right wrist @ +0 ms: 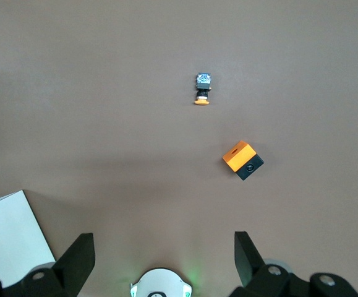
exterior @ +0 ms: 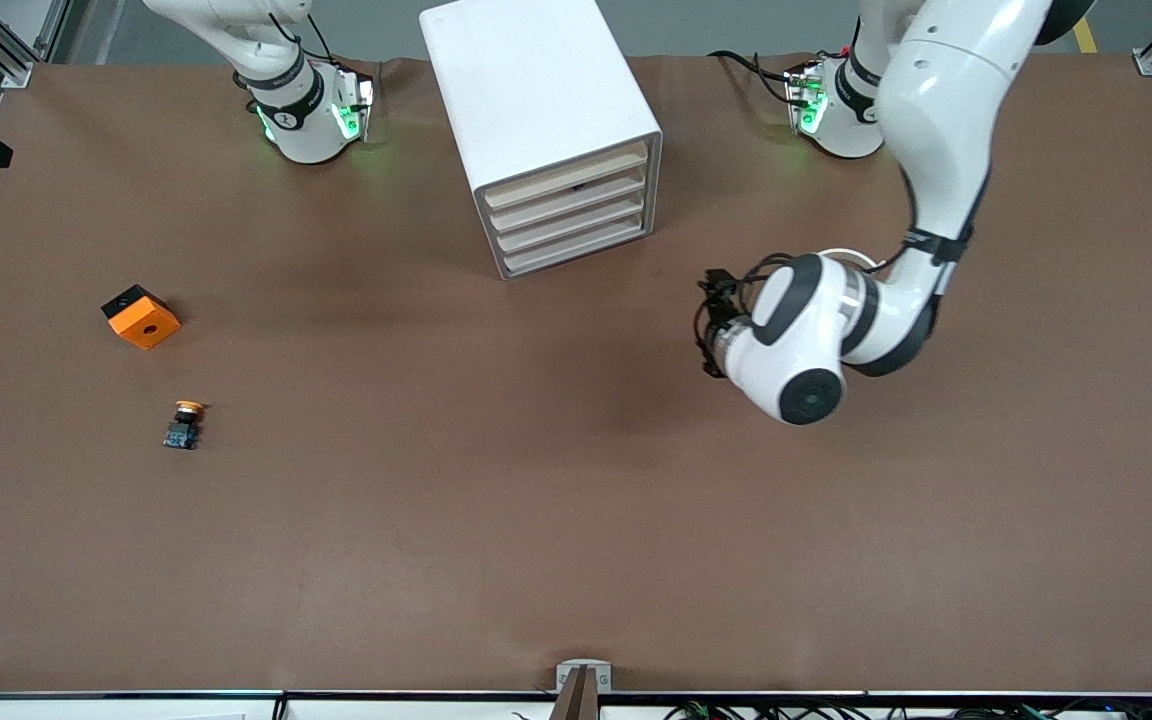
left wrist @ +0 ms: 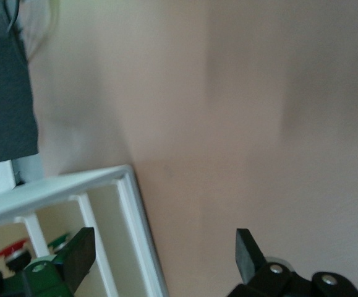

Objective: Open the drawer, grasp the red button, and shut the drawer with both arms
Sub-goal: 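Reach the left gripper to the handle of the white cabinet drawer, then pull the drawer open with the left gripper while the right gripper approaches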

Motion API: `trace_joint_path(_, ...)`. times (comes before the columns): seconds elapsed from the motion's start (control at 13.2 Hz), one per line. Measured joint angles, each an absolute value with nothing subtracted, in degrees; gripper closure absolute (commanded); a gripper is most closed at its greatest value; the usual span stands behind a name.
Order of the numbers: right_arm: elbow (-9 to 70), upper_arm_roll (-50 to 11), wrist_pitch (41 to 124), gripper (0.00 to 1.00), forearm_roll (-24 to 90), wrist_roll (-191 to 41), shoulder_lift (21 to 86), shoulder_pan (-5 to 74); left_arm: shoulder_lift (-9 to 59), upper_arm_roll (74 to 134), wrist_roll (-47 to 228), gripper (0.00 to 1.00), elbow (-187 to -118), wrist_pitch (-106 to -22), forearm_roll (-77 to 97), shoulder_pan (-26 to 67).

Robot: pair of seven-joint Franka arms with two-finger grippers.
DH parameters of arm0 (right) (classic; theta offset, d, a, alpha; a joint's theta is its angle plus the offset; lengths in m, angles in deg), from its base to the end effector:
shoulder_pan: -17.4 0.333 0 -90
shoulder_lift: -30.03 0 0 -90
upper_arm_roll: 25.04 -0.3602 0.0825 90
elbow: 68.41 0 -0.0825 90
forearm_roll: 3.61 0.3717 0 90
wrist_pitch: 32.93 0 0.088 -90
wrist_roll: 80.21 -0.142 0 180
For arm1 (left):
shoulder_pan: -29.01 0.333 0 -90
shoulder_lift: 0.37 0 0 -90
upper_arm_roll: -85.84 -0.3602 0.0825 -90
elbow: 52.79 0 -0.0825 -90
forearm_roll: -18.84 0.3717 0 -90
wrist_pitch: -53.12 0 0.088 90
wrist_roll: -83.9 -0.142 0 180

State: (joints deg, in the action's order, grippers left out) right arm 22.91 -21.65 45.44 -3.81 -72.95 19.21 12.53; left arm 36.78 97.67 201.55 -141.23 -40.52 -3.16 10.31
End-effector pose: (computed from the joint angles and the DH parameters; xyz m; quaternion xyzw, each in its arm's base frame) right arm 0.4439 -0.0686 0.6997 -0.9998 0.0084 0.0181 0.0063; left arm 0.5361 -0.3536 0.2754 -0.6294 -0.6891 0.3068 0.1868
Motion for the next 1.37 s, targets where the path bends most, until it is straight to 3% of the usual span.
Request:
trace_joint_path(0.3, 22.80, -21.66, 45.54, 0.00, -3.81, -72.94, 21.36, 12.50, 40.13, 97.65, 202.87, 0.00, -141.31, -40.66, -14.00, 7.88)
trace_joint_path(0.76, 22.39, -21.69, 46.63, 0.00, -3.82, -72.88, 31.12, 12.44, 41.78, 97.69, 208.70, 0.00, -141.47, -37.42, -17.33, 1.94)
trace_joint_path(1.06, 22.00, -21.56, 47.65, 0.00, -3.94, -72.74, 35.60, 11.03, 41.81, 97.68, 212.33, 0.15, -141.92, -34.17, -18.46, 0.62)
trace_joint_path(1.37, 21.24, -21.54, 48.02, 0.00, -3.89, -72.73, 36.16, 9.72, 41.82, 97.69, 214.90, 0.30, -143.31, -33.11, -20.46, -1.09)
